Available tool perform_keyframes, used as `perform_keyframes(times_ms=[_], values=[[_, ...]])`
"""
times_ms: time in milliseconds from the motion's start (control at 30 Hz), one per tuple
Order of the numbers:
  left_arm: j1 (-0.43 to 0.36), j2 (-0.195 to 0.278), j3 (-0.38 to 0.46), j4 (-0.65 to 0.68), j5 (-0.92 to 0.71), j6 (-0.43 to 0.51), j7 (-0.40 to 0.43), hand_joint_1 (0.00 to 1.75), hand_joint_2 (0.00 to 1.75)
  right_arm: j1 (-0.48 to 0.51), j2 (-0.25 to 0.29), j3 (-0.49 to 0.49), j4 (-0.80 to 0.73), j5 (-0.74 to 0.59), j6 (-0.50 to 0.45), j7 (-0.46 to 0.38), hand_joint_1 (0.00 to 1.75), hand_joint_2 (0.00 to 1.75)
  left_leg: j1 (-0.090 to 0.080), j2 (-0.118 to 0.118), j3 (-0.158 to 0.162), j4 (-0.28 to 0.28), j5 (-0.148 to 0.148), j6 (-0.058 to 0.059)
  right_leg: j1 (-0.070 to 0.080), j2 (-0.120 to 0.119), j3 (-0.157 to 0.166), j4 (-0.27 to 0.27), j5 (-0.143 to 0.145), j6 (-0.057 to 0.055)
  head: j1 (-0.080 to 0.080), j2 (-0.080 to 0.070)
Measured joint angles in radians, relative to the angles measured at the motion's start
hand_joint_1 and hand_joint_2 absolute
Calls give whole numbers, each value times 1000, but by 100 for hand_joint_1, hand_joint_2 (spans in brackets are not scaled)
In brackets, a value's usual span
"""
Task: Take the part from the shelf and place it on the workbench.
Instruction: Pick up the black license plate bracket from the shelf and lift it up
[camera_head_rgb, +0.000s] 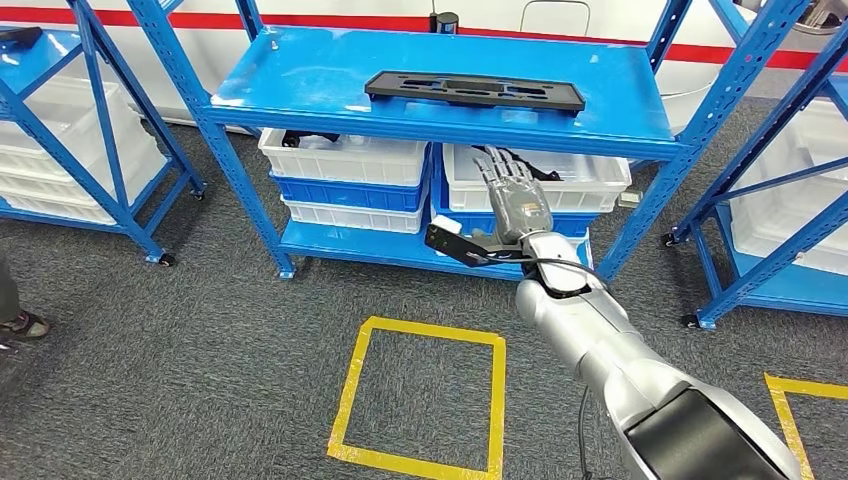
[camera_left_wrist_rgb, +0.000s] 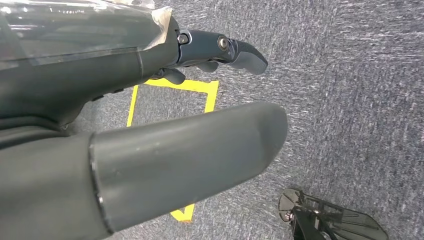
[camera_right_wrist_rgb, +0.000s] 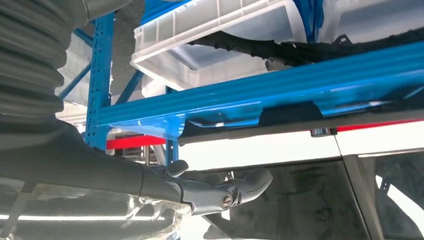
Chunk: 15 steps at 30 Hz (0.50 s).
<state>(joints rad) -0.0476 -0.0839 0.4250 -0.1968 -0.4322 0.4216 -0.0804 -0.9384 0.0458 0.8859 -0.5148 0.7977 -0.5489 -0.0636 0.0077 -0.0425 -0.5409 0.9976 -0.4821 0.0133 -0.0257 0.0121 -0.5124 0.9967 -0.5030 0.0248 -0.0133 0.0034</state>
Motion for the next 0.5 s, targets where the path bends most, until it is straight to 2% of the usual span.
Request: perform_keyframes(times_ms=[433, 500], values=[[0, 0, 1, 0, -4, -11, 2, 0, 0, -3, 0, -25, -14, 21, 21, -18, 0, 175, 0, 0, 0, 0, 0, 0, 0, 0, 0, 0, 0, 0, 0, 0], [0, 0, 3, 0, 0, -25, -1, 0, 0, -3, 1, -28, -14, 26, 22, -22, 0, 175, -1, 0, -2, 4, -1, 1, -5, 0, 0, -1, 1, 2, -1, 0]])
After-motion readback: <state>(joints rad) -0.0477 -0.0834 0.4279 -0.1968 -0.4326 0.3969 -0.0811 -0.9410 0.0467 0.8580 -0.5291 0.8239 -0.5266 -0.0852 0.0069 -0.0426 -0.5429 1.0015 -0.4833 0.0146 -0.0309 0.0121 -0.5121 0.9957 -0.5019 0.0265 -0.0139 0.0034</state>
